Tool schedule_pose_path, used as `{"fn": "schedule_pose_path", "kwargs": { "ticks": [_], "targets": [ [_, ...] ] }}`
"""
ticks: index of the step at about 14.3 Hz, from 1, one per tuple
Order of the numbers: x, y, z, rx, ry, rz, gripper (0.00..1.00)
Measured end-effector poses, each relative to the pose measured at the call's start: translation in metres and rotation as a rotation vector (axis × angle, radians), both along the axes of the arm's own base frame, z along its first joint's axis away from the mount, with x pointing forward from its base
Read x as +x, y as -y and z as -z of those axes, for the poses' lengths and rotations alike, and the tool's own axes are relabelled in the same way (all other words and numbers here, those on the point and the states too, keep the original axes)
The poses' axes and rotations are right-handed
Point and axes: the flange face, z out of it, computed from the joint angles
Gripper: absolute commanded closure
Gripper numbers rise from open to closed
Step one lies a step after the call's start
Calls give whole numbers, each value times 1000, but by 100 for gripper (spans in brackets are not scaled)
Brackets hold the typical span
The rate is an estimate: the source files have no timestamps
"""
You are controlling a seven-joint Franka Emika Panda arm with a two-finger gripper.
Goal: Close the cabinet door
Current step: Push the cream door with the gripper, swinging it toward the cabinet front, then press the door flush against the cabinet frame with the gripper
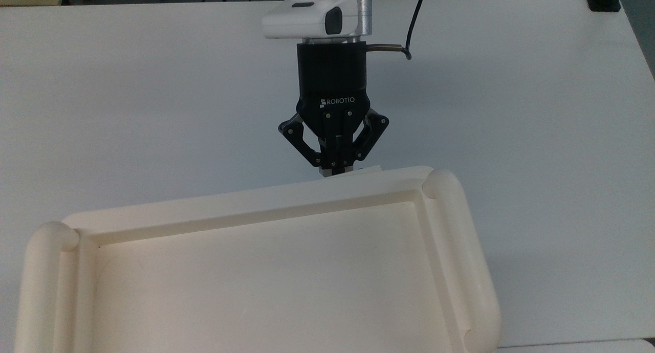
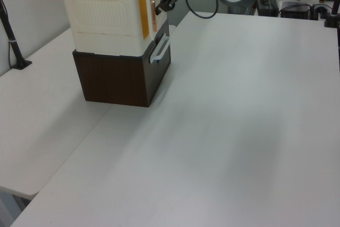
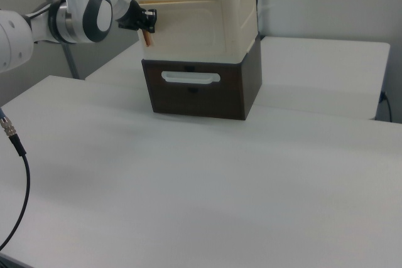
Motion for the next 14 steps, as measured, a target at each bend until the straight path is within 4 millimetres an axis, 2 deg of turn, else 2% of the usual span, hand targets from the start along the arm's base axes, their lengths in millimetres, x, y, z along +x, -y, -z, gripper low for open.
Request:
{"fn": "schedule_pose_path", "kwargs": {
  "ticks": [8, 14],
  "targets": [
    [22, -8, 6, 56, 51, 48, 100],
    [25, -9, 6, 88, 81, 68, 100]
  ]
}}
